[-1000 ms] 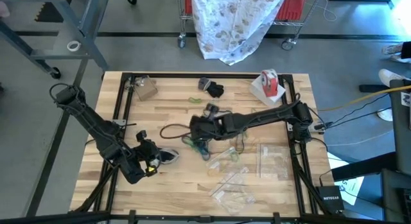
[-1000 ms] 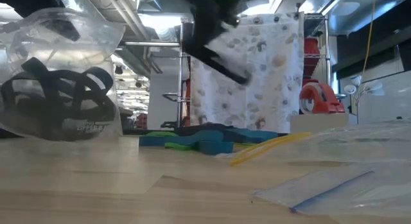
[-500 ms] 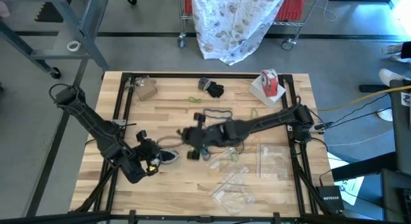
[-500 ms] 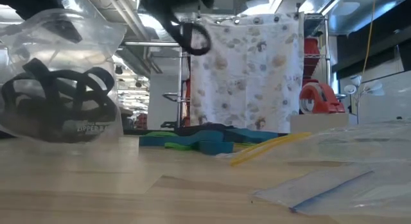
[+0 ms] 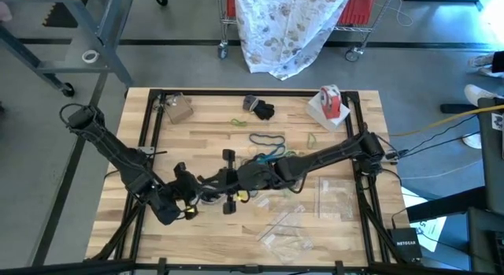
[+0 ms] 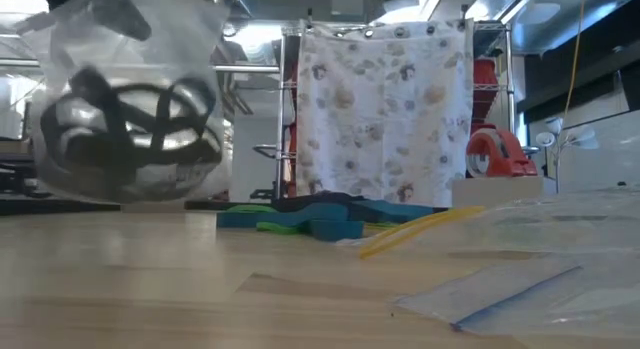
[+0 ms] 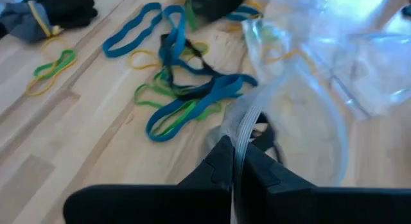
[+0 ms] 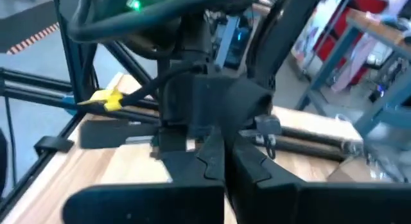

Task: Sort rubber bands
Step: Put the black rubber band into the transparent zip bag

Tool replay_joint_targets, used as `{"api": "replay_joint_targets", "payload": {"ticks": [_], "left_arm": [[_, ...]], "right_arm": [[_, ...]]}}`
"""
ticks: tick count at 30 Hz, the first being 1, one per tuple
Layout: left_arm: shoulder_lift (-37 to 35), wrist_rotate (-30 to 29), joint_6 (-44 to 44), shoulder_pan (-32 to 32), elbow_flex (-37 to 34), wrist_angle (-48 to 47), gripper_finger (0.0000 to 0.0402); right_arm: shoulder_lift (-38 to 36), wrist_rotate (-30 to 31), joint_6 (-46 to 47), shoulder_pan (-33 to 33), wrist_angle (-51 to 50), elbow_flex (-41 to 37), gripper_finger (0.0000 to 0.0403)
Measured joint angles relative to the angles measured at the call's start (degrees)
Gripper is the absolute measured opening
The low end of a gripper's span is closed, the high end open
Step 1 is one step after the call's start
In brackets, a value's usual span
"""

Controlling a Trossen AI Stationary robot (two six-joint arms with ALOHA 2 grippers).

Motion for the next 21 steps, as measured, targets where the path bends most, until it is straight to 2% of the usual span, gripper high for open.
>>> {"api": "replay_joint_targets", "payload": {"ticks": [8, 15, 21], "left_arm": [[0.0, 0.1, -0.8, 0.2, 0.0, 1.0, 0.0], [-0.2, 0.1, -2.4, 0.3, 0.0, 0.2, 0.0], [-0.2, 0.1, -2.2, 0.3, 0.0, 0.7, 0.0]], "right_arm": [[1.7, -2.7, -4.7, 0.8, 5.0, 0.0, 0.0001], [1.4, -3.1, -9.7, 1.9, 5.8, 2.2, 0.0001], [1.4, -5.8, -10.3, 1.8, 5.2, 2.1, 0.0001]]}}
